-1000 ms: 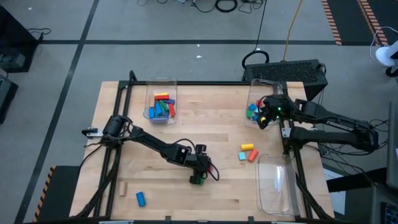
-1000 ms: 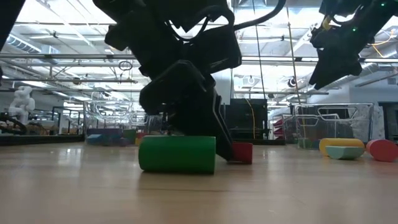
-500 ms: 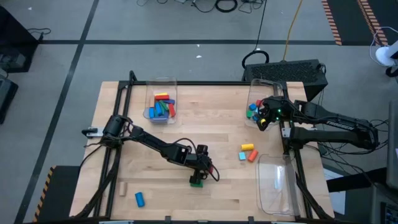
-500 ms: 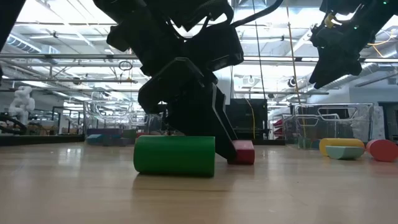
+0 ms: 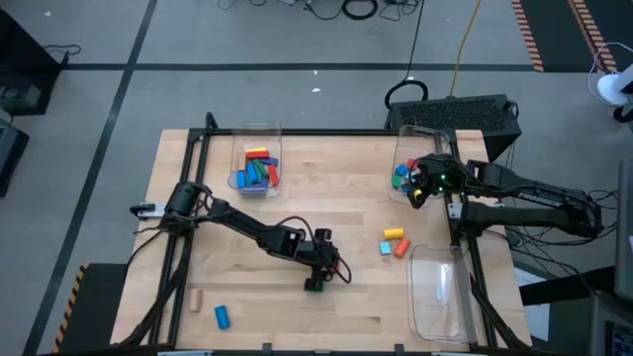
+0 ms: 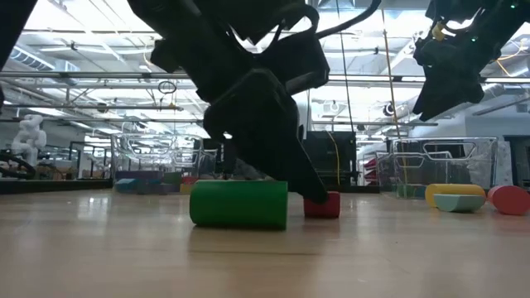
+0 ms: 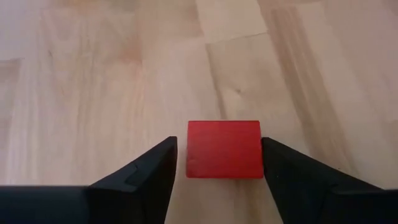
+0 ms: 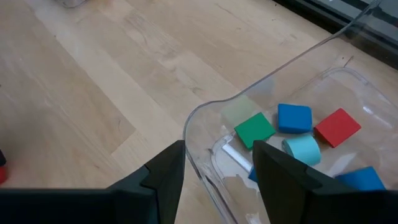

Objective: Sort blocks by size
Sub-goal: Put the red half-circle block into the top right transparent bin

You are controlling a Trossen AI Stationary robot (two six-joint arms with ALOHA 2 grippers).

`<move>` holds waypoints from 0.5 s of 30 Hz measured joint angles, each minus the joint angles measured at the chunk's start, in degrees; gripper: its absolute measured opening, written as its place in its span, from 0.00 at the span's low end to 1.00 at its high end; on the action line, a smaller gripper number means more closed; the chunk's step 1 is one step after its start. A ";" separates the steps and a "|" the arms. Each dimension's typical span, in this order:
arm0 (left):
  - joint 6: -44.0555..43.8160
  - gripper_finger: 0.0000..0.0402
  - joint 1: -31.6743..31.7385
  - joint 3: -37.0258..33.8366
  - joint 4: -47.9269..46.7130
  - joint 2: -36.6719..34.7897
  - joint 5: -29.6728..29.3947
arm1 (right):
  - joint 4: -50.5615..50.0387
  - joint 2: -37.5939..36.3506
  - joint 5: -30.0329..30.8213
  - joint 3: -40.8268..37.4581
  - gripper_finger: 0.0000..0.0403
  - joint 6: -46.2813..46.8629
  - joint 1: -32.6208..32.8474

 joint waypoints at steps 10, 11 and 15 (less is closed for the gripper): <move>-0.02 0.56 0.10 0.00 -0.95 0.67 -0.01 | -0.02 0.00 -0.04 -0.02 0.42 0.01 0.00; -0.03 0.56 0.10 0.00 -1.02 0.72 -0.02 | -0.02 0.00 -0.07 -0.02 0.42 0.00 0.00; -0.18 0.56 0.19 0.02 -0.94 1.02 -0.04 | -0.04 0.00 -0.09 -0.02 0.42 0.00 0.00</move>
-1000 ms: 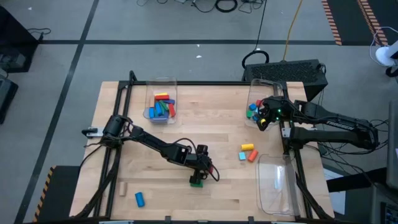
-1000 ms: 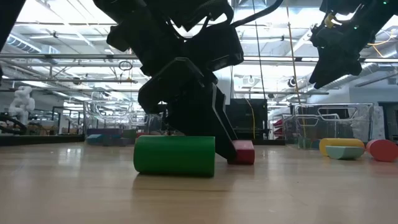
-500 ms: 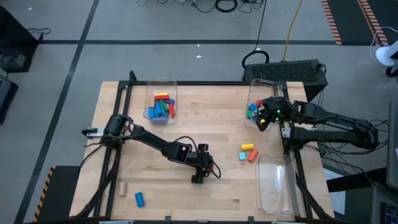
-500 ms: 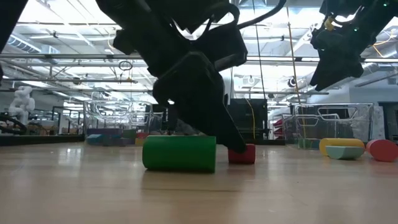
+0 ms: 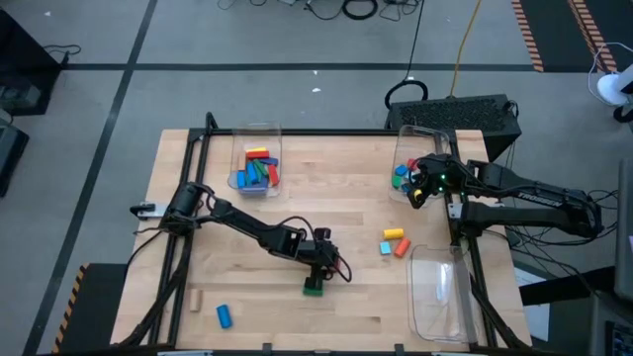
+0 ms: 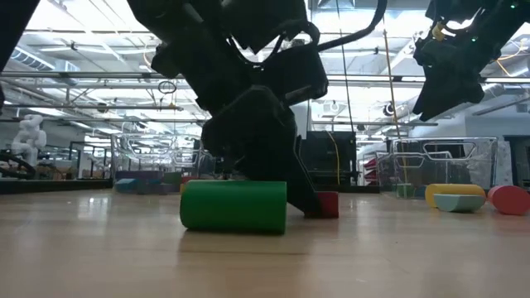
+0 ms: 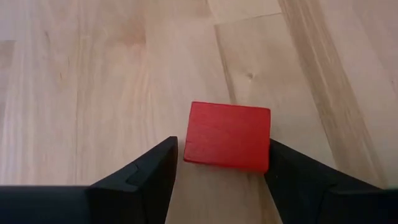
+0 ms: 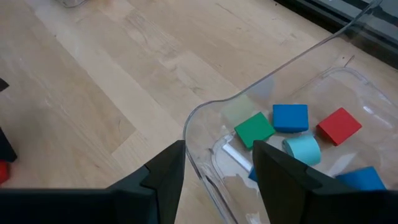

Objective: Sort blocks by size
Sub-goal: Put the red half-circle block into the top right transparent bin

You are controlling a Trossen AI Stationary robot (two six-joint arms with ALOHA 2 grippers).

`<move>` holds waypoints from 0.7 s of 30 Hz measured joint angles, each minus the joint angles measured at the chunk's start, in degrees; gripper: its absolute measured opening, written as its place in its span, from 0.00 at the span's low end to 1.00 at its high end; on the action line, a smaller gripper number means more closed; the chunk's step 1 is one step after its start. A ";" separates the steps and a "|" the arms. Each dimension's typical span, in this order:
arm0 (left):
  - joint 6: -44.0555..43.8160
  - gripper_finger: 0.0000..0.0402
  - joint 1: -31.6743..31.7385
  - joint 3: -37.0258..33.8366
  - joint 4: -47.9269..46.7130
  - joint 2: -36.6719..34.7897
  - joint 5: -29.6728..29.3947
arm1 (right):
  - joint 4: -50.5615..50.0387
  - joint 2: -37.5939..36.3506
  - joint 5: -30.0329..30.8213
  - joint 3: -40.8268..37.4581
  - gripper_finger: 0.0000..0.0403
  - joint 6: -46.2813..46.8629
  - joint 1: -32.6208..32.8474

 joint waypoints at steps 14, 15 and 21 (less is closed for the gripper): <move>0.15 0.44 0.02 0.00 0.00 0.00 -0.02 | 1.94 0.00 -0.11 -0.02 0.42 1.49 4.64; 0.14 0.44 0.06 0.00 0.02 0.00 -0.02 | 2.39 0.00 -0.09 -0.02 0.42 1.48 5.44; 0.14 0.44 1.29 0.40 2.57 -0.57 0.87 | 7.51 1.60 -0.21 -0.04 0.42 -6.51 14.36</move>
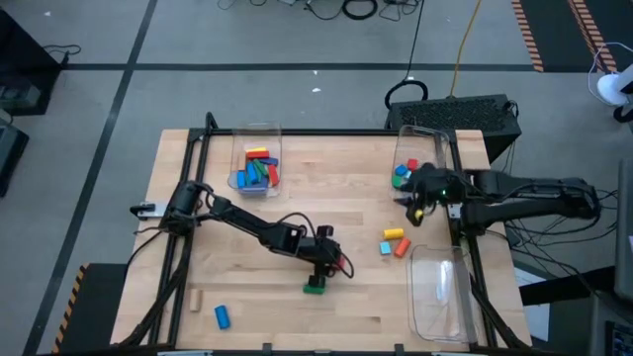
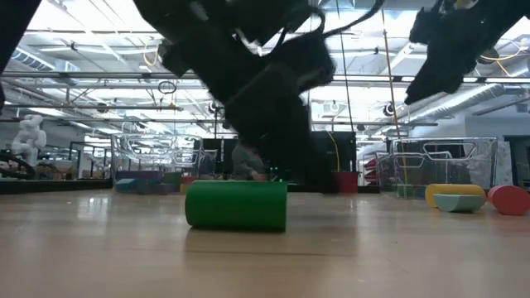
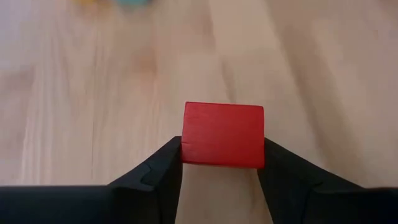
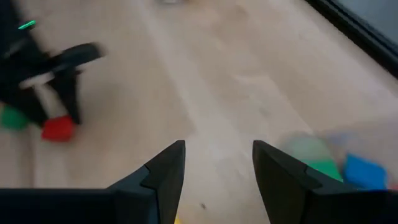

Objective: Sort blocks by size
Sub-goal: Put the red half-circle block into the top right transparent bin

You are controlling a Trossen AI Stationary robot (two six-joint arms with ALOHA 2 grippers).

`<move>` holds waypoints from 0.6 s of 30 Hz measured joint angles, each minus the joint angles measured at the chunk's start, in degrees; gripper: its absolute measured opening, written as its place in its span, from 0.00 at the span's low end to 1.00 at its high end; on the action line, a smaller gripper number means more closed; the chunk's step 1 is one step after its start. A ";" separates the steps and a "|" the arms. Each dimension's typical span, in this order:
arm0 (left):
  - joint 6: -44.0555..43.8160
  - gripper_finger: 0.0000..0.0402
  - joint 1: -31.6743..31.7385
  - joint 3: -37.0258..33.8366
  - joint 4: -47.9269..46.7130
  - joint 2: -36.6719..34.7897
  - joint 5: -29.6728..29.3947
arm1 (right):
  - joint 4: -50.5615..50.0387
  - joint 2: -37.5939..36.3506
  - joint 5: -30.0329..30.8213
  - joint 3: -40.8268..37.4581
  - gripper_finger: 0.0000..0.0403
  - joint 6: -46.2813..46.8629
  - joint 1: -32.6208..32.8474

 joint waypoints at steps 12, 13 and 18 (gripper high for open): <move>-3.08 0.44 7.72 3.95 6.47 -3.21 12.34 | 12.18 10.98 9.28 0.01 0.42 -15.53 25.69; -4.03 0.44 8.42 4.27 7.58 -3.21 13.55 | 12.29 12.24 11.31 0.00 0.42 -17.29 27.59; -7.52 0.44 11.46 4.30 10.76 -3.21 20.53 | 14.89 19.54 20.57 -0.01 0.42 -25.36 33.80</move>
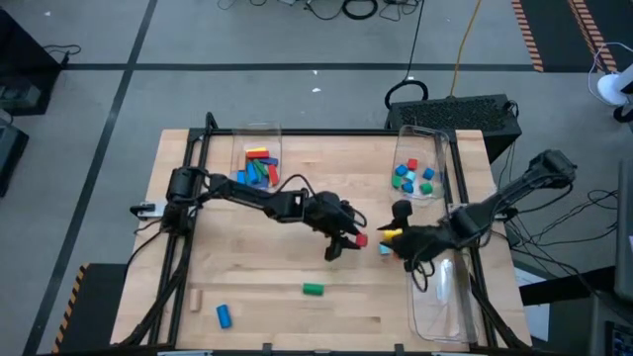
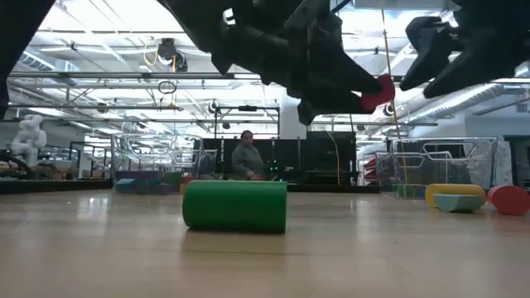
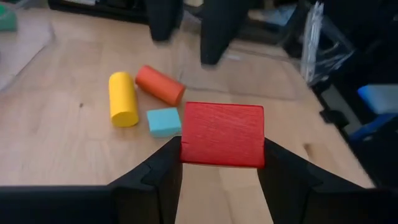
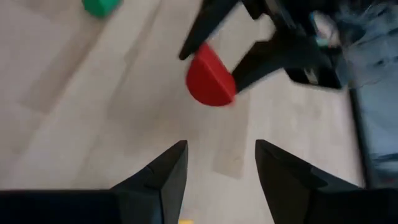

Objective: Sort blocks by size
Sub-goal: Put the red half-circle block into the top right transparent bin

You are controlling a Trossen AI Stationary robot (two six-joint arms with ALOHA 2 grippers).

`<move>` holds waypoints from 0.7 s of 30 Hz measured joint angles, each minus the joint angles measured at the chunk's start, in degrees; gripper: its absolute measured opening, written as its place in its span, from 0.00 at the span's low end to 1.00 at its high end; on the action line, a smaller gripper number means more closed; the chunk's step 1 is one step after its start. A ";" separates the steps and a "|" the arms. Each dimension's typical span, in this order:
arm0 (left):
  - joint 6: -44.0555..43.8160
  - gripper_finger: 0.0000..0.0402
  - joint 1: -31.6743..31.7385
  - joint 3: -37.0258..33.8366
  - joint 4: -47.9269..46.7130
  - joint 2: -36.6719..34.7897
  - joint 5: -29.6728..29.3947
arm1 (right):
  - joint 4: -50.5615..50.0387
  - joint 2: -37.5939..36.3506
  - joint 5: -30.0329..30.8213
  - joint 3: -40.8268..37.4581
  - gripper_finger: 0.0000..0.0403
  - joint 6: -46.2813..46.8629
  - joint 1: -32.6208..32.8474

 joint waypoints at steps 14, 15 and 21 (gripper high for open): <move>-1.54 0.44 1.77 -0.04 0.97 0.00 3.12 | 15.38 11.13 6.83 0.00 0.42 -14.74 1.27; -1.55 0.44 1.79 -0.04 0.99 0.00 3.11 | 15.93 11.51 6.79 0.00 0.42 -15.57 1.22; -2.91 0.44 1.82 -0.13 0.90 0.10 3.85 | 17.68 14.00 7.22 0.02 0.42 -17.94 1.17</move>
